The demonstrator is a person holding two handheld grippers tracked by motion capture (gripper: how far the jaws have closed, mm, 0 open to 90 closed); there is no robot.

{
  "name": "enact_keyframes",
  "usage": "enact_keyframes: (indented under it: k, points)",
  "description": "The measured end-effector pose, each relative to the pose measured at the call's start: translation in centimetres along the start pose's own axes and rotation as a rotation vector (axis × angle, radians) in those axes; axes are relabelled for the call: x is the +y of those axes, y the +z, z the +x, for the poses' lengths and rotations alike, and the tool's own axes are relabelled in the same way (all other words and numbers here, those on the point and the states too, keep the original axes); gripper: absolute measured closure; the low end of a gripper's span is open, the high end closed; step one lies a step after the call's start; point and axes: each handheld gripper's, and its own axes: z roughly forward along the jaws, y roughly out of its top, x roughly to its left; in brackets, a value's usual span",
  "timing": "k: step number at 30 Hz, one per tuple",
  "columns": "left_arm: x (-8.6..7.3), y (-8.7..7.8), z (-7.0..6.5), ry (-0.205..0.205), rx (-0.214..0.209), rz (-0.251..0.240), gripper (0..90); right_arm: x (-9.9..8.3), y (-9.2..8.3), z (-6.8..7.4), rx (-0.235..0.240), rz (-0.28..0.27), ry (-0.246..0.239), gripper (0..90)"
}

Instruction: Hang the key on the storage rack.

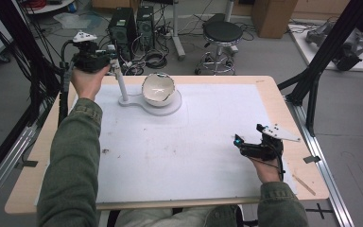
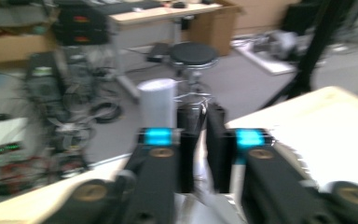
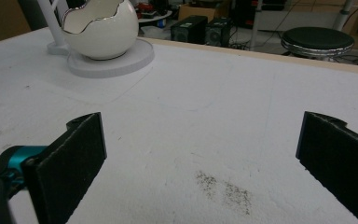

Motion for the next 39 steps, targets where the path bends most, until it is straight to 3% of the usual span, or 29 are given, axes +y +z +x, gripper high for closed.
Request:
enact_keyframes:
  k: [4, 7, 11, 16, 22, 24, 26, 39]
  points:
    - [0.2, -0.6, 0.0, -0.021, -0.026, 0.009, 60.1, 0.0, 0.0, -0.1, 0.003, 0.0, 0.003, 0.4]
    - [0.2, -1.0, 0.1, -0.037, -0.054, 0.021, 54.0, 0.0, 0.0, 0.0, 0.0, 0.0, 0.003, 0.4]
    - [-0.1, -1.8, -0.2, -0.04, -0.046, -0.016, 40.4, 0.0, 0.0, -0.1, -0.004, -0.003, 0.005, 0.4]
    - [-0.9, -2.2, 0.3, -0.121, -0.061, -0.007, 23.4, 0.1, 0.1, -0.2, -0.006, -0.002, 0.012, 0.4]
    - [-2.1, -2.3, 0.2, -0.109, -0.032, 0.016, 5.5, 0.1, 0.1, -0.2, -0.007, -0.003, 0.005, 0.4]
    - [-2.5, -2.4, 0.1, -0.116, -0.033, 0.018, 1.6, 0.1, 0.2, -0.2, -0.008, -0.002, 0.007, 0.4]
    - [-3.1, -2.5, 0.0, -0.122, -0.062, 0.018, 1.6, 0.1, 0.2, -0.2, -0.008, -0.001, 0.008, 0.4]
    - [-4.8, -4.1, -0.6, -0.066, -0.035, -0.01, 1.6, 0.1, 0.2, -0.3, -0.014, 0.001, 0.013, 0.4]
